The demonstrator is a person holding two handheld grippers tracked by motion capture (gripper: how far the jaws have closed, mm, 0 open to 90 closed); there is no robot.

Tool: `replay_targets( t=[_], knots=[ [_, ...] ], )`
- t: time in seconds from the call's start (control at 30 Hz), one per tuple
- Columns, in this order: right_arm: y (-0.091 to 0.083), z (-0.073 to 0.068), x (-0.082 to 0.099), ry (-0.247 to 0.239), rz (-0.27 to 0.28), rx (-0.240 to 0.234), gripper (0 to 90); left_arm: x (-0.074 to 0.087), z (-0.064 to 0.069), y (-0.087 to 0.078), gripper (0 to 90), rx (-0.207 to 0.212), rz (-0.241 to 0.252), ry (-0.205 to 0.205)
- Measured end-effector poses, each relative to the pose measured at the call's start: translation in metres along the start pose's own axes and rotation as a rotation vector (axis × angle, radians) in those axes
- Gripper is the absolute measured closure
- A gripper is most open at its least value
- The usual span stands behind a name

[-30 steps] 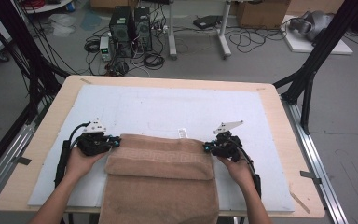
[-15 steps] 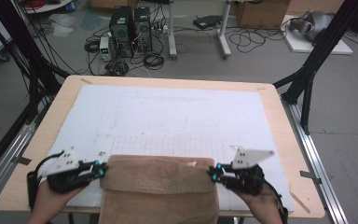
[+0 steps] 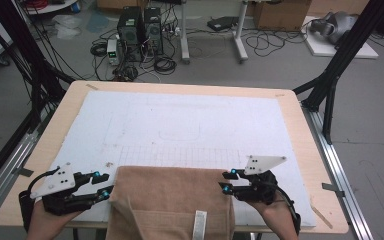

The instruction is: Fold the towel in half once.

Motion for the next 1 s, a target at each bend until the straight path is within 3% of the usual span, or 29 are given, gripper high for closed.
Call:
replay_targets(
  t=[0.1, 0.23, 0.5, 0.57, 0.73, 0.87, 1.0],
  knots=[
    [0.006, 0.008, 0.000, 0.011, -0.007, 0.009, 60.1, -0.002, -0.002, -0.003, 59.3, -0.014, -0.010, 0.013],
    [0.013, 0.017, 0.003, 0.025, -0.021, 0.028, 55.5, 0.006, -0.009, 0.006, 57.8, -0.037, -0.048, 0.021],
    [0.026, 0.036, 0.021, 0.071, -0.057, 0.078, 45.5, 0.025, -0.029, 0.051, 53.2, -0.078, -0.117, -0.013],
    [0.028, 0.042, 0.025, 0.084, -0.065, 0.085, 43.4, 0.028, -0.034, 0.064, 51.4, -0.091, -0.158, -0.003],
    [0.031, 0.054, 0.033, 0.121, -0.066, 0.085, 40.6, 0.037, -0.044, 0.087, 47.0, -0.070, -0.245, -0.003],
    [0.035, 0.060, 0.036, 0.123, -0.085, 0.080, 39.4, 0.043, -0.048, 0.095, 43.4, -0.055, -0.288, -0.008],
    [0.040, 0.065, 0.040, 0.138, -0.110, 0.086, 39.5, 0.046, -0.049, 0.101, 45.6, -0.032, -0.308, -0.024]
  ],
)
Point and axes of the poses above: each handheld gripper's, and its own axes: y roughly forward along the jaws, x roughly out of its underside, z roughly to its right, the point moved 4 cm from there along y, roughly forward along the jaws, and after that the axes turned 11 degrees about -x, right-handed, at the moved point
